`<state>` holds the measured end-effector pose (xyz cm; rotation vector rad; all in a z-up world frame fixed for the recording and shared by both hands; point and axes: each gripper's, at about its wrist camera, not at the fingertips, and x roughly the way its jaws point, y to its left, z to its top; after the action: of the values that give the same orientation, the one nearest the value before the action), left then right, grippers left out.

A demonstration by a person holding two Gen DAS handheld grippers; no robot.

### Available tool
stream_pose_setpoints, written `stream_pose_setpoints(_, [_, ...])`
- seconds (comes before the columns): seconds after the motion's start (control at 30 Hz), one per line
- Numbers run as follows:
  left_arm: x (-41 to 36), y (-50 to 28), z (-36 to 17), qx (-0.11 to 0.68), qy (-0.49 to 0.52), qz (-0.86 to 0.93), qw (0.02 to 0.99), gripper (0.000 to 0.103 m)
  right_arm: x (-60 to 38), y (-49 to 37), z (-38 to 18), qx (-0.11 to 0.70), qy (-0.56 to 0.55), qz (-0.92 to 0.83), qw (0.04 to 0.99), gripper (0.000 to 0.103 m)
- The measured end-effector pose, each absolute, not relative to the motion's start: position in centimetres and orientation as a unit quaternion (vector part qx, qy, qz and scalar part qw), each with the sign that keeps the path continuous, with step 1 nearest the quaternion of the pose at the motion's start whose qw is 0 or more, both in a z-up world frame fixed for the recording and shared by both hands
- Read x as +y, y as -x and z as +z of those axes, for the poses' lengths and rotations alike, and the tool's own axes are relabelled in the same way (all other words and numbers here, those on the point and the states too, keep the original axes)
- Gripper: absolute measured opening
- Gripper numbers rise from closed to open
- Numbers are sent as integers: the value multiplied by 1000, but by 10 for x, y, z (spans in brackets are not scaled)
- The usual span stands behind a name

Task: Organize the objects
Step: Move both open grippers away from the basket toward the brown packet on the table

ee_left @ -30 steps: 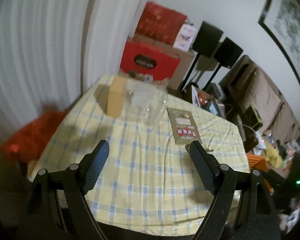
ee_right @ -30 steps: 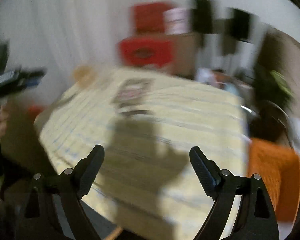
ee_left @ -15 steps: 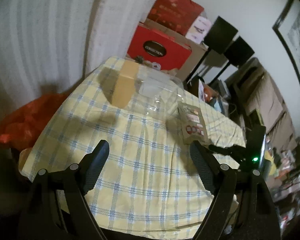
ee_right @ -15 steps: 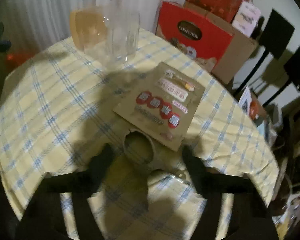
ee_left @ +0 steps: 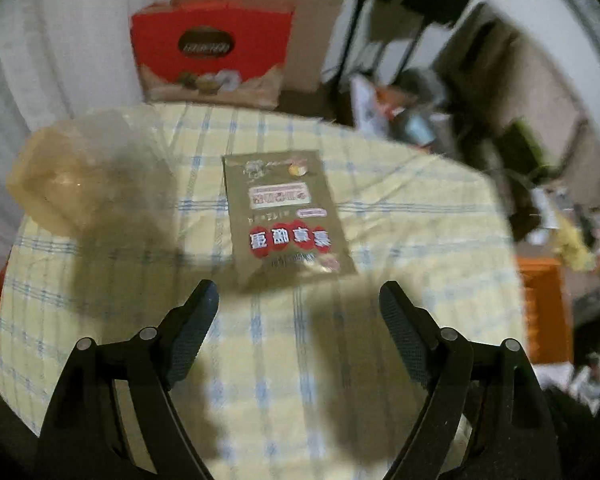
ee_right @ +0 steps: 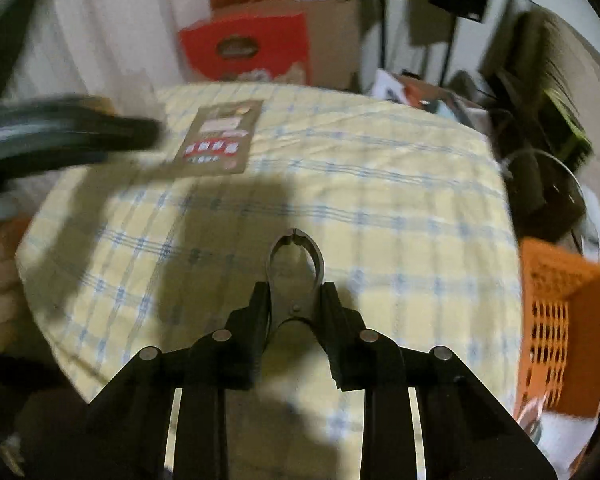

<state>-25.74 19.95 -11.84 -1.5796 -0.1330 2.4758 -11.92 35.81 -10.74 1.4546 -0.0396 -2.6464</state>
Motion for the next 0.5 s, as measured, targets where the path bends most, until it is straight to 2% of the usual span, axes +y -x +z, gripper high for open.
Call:
stream_pose_setpoints(0.3, [233,299,-157,-6,520,854,23,82,374,78,-74,-42,-453,-889,44,25])
stream_pose_setpoints(0.37, [229,301,-162,-16,526,850,25,92,374,73,-70,-47,-447,-892,45,25])
stream_pose_setpoints(0.5, [228,301,-166,-6,519,854,31,96,376,70,-66,-56,-436,-896,63,25])
